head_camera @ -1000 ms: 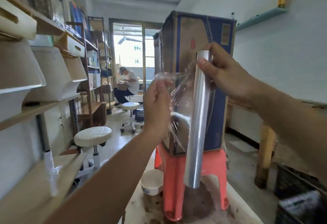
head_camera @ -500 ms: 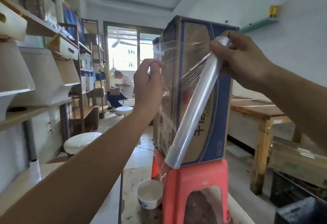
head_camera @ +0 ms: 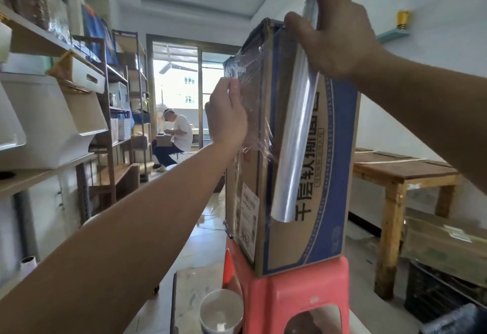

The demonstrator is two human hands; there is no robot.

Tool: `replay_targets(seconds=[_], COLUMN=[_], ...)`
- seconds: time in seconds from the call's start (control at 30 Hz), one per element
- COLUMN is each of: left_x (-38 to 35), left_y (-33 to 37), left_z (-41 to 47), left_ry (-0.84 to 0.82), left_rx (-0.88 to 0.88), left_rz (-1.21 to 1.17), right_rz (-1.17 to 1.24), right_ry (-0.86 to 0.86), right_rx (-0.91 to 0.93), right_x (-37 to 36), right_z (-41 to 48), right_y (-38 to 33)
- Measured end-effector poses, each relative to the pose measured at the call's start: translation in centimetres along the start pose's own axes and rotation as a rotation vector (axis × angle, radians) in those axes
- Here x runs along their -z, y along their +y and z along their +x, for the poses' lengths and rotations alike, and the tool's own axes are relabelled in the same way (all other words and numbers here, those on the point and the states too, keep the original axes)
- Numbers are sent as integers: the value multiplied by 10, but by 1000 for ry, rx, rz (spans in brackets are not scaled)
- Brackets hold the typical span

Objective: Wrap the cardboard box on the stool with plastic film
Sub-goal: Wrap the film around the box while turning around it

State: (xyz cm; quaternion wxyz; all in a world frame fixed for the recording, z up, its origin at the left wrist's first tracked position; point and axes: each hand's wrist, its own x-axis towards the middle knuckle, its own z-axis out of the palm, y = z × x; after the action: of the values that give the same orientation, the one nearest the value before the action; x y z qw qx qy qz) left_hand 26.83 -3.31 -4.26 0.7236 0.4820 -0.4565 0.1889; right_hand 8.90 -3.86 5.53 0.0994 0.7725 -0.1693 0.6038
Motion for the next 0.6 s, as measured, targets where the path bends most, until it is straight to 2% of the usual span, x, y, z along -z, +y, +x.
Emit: replay_targets(seconds=[0.3, 0.5, 0.6], left_x=[-19, -22, -30], left_y=[-17, 9, 27], left_z=[2, 44, 56], left_ry=[41, 110, 119], left_rx=[-80, -294, -317], left_rz=[0, 14, -26], right_rz=[-74, -86, -92], right_ry=[-23, -45, -30], right_rx=[-30, -22, -21], right_x=[-12, -14, -15], right_z=[2, 8, 9], right_y=[12, 15, 17])
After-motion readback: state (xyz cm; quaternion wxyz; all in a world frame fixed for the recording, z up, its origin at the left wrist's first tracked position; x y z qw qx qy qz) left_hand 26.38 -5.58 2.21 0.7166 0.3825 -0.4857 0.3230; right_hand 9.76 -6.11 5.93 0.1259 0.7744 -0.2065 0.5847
